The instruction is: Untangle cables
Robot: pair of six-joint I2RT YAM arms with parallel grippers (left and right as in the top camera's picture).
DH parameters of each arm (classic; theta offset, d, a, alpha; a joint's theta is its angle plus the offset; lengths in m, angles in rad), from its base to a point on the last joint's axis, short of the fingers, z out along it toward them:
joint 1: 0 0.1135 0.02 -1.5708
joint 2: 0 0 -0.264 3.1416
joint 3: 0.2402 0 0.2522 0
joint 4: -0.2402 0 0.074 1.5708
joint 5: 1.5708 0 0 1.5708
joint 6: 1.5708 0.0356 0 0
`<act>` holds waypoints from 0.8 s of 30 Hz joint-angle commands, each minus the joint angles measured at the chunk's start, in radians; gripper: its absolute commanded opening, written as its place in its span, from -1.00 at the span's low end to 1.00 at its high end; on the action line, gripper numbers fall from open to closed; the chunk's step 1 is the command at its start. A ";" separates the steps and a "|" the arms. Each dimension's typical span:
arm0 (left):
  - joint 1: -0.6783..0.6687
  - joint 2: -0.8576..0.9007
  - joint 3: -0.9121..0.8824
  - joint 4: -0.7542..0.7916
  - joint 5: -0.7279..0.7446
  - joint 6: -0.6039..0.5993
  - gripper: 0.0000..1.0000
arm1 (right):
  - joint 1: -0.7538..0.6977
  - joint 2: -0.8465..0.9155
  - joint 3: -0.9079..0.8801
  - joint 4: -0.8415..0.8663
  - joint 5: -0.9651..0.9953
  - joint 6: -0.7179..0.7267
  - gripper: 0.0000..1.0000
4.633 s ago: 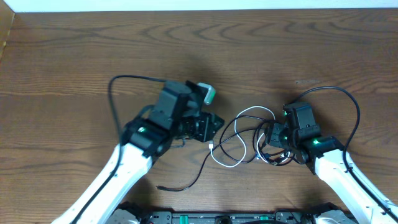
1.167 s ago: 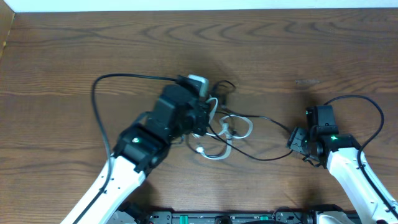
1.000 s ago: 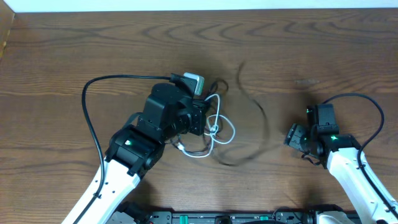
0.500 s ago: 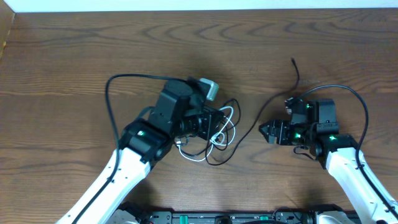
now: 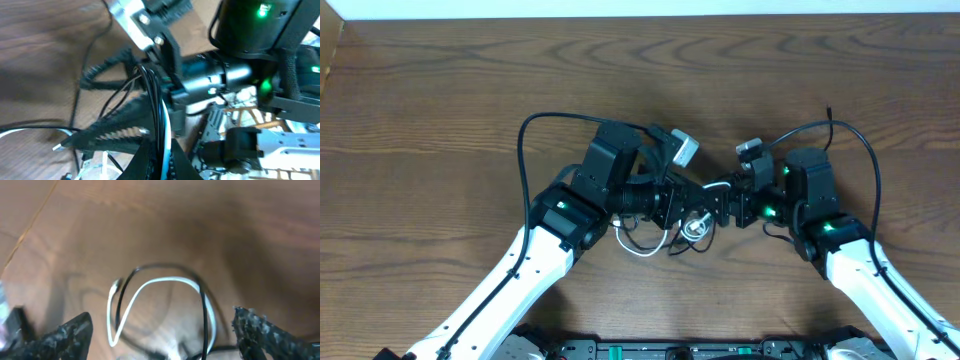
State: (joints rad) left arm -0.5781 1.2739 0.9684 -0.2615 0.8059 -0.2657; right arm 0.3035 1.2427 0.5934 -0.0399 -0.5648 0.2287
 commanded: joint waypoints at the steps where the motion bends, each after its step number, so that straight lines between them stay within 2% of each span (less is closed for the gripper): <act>1: -0.002 0.000 0.004 0.005 0.117 -0.001 -0.85 | 0.019 0.001 -0.001 0.029 0.203 0.056 0.63; 4: -0.002 0.000 0.004 0.003 0.127 -0.001 -0.85 | 0.018 0.001 -0.001 0.002 0.375 0.160 0.44; 7: 0.001 0.000 0.004 -0.014 0.125 0.008 -0.85 | 0.018 0.001 -0.001 -0.096 0.581 0.260 0.43; 10: 0.017 0.000 0.004 -0.055 0.115 0.072 -0.85 | 0.017 0.001 -0.001 -0.222 0.759 0.316 0.47; 12: 0.029 0.000 0.004 -0.095 0.033 0.091 -0.85 | 0.013 0.001 -0.001 -0.275 0.820 0.330 0.47; 13: 0.040 0.000 0.004 -0.136 -0.082 0.090 -0.85 | 0.005 0.001 -0.001 -0.312 0.851 0.352 0.46; 17: 0.048 0.000 0.004 -0.176 -0.307 0.089 -0.85 | -0.021 0.001 -0.002 -0.351 0.853 0.381 0.39; 20: 0.048 0.000 0.004 -0.113 -0.288 0.053 -0.85 | -0.023 0.001 -0.002 -0.354 0.819 0.400 0.39; 24: 0.048 0.000 0.004 0.047 -0.238 -0.039 -0.85 | -0.023 0.001 -0.002 -0.367 0.790 0.400 0.38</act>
State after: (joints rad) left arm -0.5369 1.2739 0.9672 -0.2989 0.5694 -0.2321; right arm 0.2893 1.2427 0.5926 -0.3954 0.2150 0.5976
